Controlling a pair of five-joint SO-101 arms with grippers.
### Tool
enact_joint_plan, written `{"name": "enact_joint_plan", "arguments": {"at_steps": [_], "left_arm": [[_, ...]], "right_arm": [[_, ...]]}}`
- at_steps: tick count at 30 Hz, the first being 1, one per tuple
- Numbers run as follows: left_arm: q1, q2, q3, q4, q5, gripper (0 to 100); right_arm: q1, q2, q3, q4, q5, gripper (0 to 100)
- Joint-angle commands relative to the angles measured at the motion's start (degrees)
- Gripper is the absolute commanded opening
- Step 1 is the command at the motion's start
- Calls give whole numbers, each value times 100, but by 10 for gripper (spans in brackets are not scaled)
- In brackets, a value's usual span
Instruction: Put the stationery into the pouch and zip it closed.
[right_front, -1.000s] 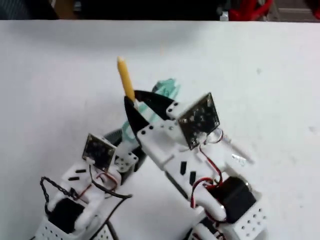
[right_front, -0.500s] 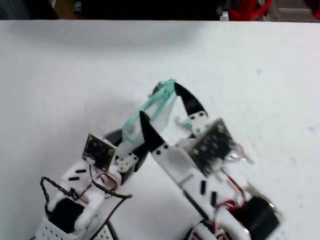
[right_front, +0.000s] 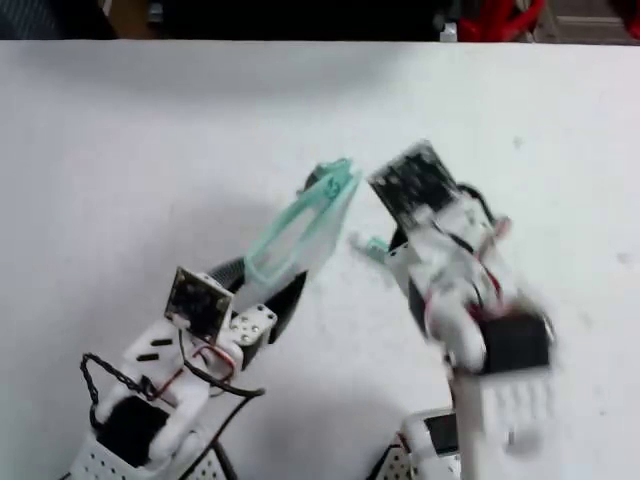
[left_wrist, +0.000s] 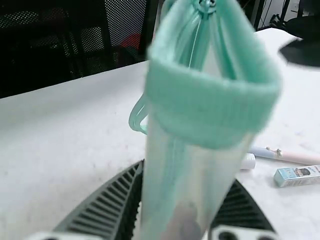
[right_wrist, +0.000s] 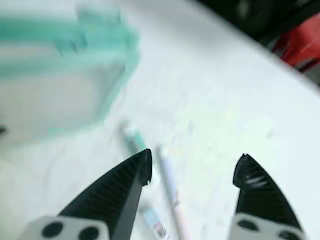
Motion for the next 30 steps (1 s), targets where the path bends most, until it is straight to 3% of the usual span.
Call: {"name": "enact_joint_plan", "arguments": {"at_steps": [1,8,15,21,26,30], "left_arm": [[-171,22,-299,18,-167,195],[-752,22,-264,-404,-185,146],[-743,22,-264,-413,-220,115],[-760,22,-273,-413,-220,115],[-760,22,-264,-413,-220,118],[-760,22,-264,-413,-220,118]], "right_arm": [[110,611,668,-189,642,254],[259,1754,2040,-2176,1037,254],[22,2677,2127,-3152,1073,254],[-418,3451,1846,-3468,1081,242],[-382,4171,1363,-3468,1081,163],[-303,4831,1037,-3468,1090,155]]}}
